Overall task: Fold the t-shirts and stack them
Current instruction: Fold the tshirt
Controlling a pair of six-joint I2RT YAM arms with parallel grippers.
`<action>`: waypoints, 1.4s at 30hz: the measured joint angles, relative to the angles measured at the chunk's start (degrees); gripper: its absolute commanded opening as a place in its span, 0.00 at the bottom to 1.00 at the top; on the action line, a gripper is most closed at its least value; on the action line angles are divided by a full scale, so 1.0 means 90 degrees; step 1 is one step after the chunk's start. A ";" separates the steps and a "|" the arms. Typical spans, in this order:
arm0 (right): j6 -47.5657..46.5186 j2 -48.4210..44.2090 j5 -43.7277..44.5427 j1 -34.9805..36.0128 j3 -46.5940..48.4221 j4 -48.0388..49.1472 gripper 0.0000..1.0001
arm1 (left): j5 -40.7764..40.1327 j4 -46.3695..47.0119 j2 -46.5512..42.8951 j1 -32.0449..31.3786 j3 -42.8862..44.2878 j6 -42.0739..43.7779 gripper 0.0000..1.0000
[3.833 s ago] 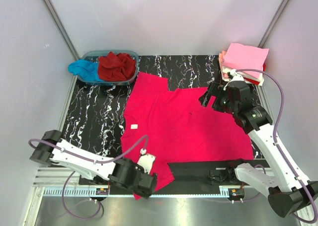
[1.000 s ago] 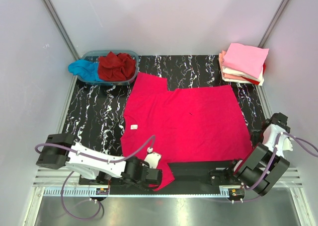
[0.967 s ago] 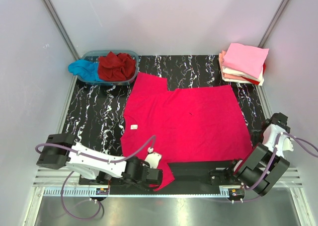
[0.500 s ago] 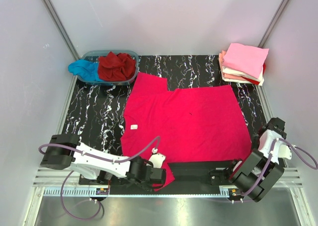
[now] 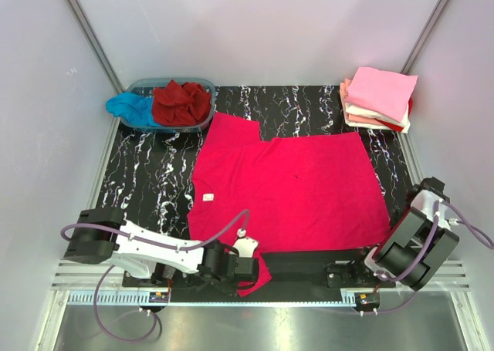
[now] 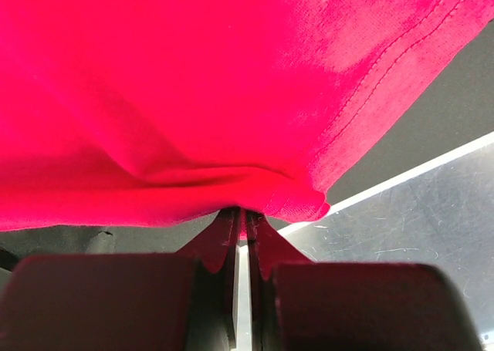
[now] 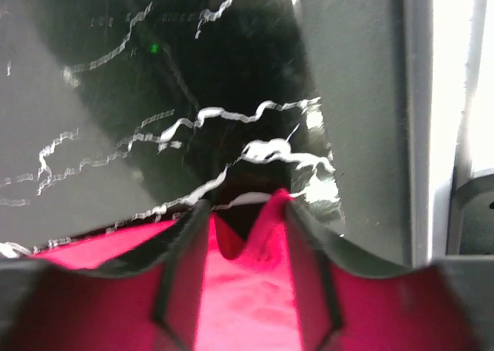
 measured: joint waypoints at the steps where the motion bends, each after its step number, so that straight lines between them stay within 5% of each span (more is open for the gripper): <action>1: 0.0002 -0.0002 -0.0092 0.0000 0.0000 0.0005 0.37 | 0.0022 0.0017 0.0007 0.0029 0.0000 0.0007 0.00; 5: -0.0134 -0.0068 -0.0580 0.0000 -0.0121 0.0199 0.01 | 0.0066 0.0083 0.0119 0.0126 0.0083 0.0046 0.00; 6: -0.0175 -0.0090 -0.0656 -0.0007 -0.0143 0.0236 0.00 | 0.0063 0.0083 0.0141 0.0138 0.0107 0.0049 0.00; 15: -0.0646 -0.0447 -0.1226 0.0134 -0.0323 0.0682 0.00 | -0.0080 -0.0316 -0.0503 0.0282 0.0124 -0.0010 0.00; 28: -0.1569 -0.2421 -0.2378 0.0163 -0.0080 -0.0634 0.00 | -0.0670 -0.2327 -0.2633 0.1163 0.1035 -0.0078 0.00; 42: -0.1639 -0.1770 -0.3313 0.0175 0.0920 -0.0692 0.00 | -0.0641 -0.2776 -0.2169 0.4471 0.2302 0.2336 0.00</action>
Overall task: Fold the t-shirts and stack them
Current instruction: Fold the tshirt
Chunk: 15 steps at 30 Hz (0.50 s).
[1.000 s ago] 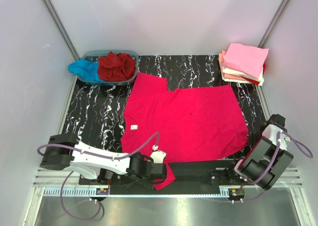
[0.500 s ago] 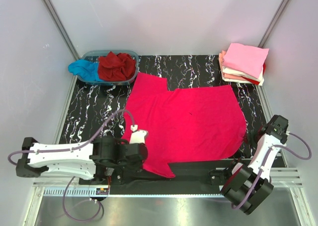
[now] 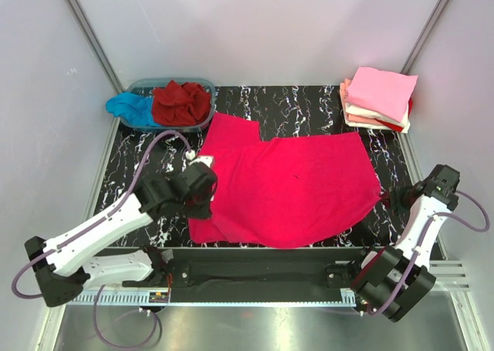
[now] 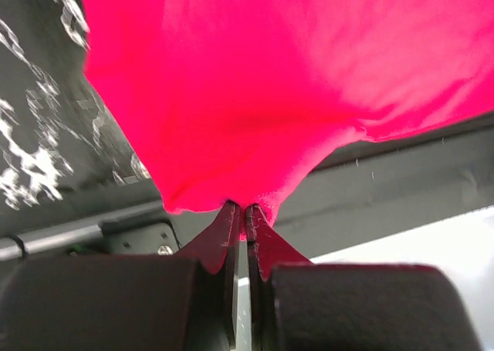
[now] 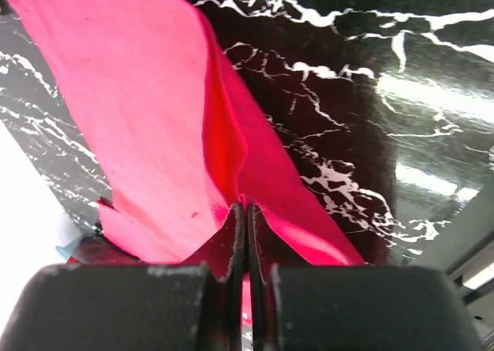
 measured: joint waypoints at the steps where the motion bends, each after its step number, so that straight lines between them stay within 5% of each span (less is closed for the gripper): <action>1: 0.0012 0.0092 -0.0083 0.0000 0.0046 0.0075 0.00 | 0.0044 0.0029 0.0114 0.0187 0.0104 0.0168 0.00; 15: 0.0257 0.1066 -0.0219 0.0063 0.0345 0.0593 0.00 | 0.0736 0.0403 0.1642 0.2334 0.1423 0.2106 0.00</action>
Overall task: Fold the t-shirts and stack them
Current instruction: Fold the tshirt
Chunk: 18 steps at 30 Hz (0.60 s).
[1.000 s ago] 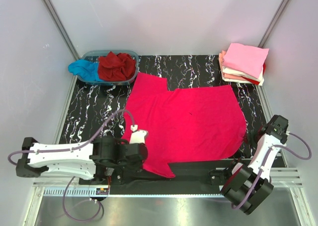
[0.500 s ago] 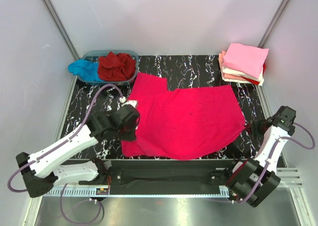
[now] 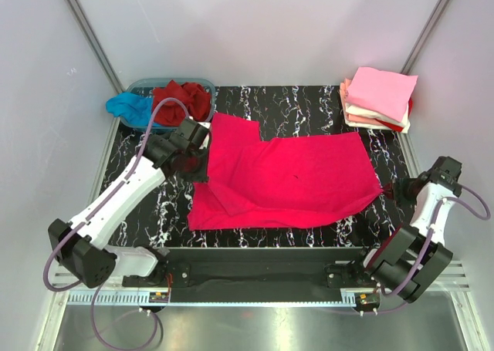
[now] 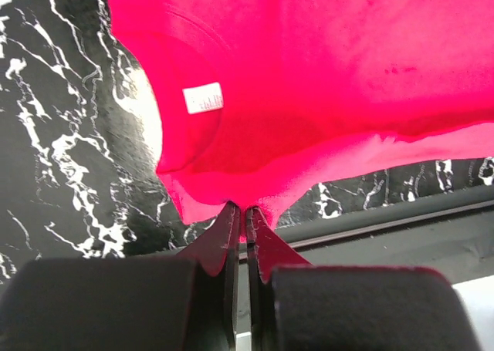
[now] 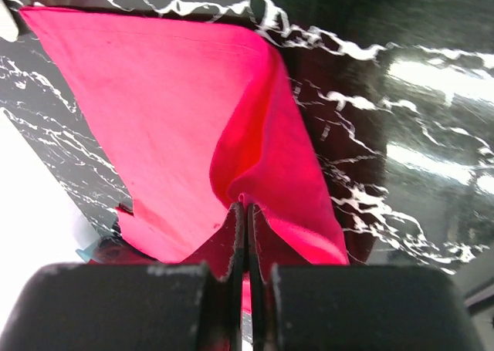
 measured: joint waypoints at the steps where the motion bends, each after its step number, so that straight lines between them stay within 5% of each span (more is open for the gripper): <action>1: 0.0019 0.0078 0.0002 0.0041 0.0036 0.0056 0.00 | 0.0022 0.0002 0.0063 0.0066 0.0027 0.0063 0.00; 18: 0.0197 0.2242 0.0204 0.0391 0.0670 0.0471 0.00 | 0.0238 0.0333 0.1013 0.0869 0.0461 0.0712 0.00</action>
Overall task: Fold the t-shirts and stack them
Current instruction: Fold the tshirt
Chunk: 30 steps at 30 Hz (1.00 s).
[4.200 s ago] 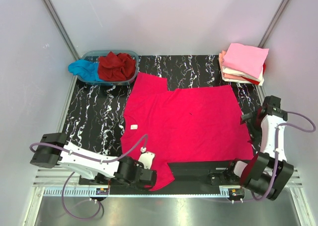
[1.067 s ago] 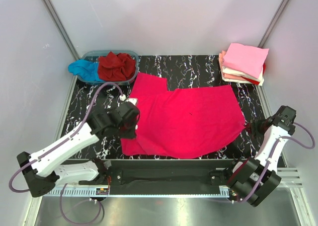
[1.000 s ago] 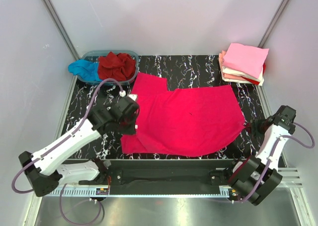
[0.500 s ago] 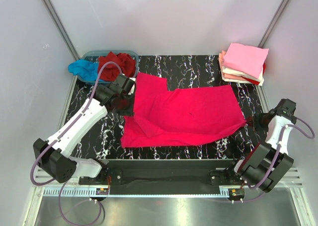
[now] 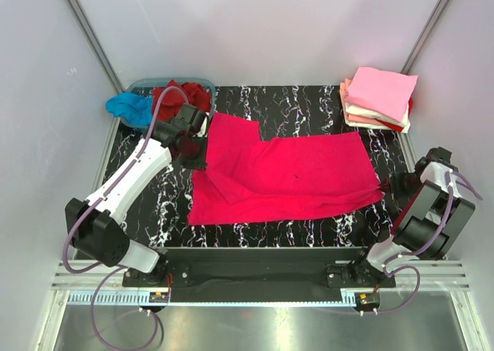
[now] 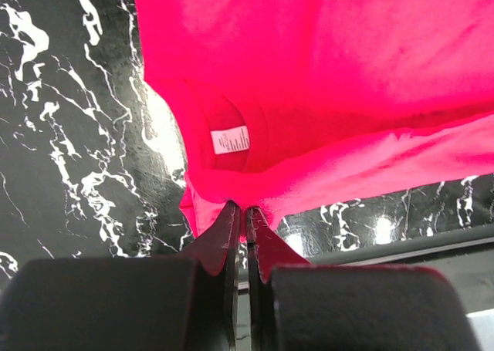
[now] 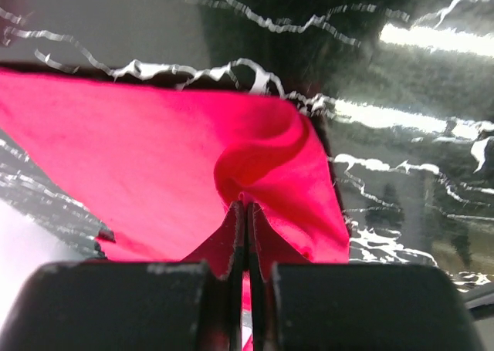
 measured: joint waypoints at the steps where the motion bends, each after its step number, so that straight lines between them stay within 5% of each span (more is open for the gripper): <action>1: 0.0012 0.0092 0.0022 0.0000 0.0039 0.0002 0.00 | 0.0005 0.0007 0.0053 0.0029 0.0019 0.0019 0.00; 15: 0.0153 0.1345 0.0146 0.0005 0.0585 -0.0007 0.05 | 0.0032 0.0272 0.1280 0.0415 0.0641 0.0318 0.00; 18: 0.0136 0.1547 0.0146 0.0005 0.0731 -0.0012 0.20 | 0.0032 0.0284 0.1362 0.0522 0.0644 0.0340 0.00; 19: 0.0107 0.1579 0.0143 0.0005 0.0775 -0.0010 0.46 | 0.0032 0.0299 0.1394 0.0559 0.0644 0.0345 0.00; 23: -0.0002 0.1593 0.0134 0.0005 0.0937 0.0024 0.90 | 0.0029 0.0393 0.1530 0.0651 0.0648 0.0357 0.00; 25: -0.0151 0.1593 0.0148 0.0005 0.1047 0.0015 1.00 | 0.0032 0.0459 0.1637 0.0680 0.0648 0.0362 0.00; 30: -0.0442 0.1379 0.0444 0.0005 0.1217 -0.0049 0.99 | 0.0029 0.0576 0.1950 0.0794 0.0648 0.0362 0.00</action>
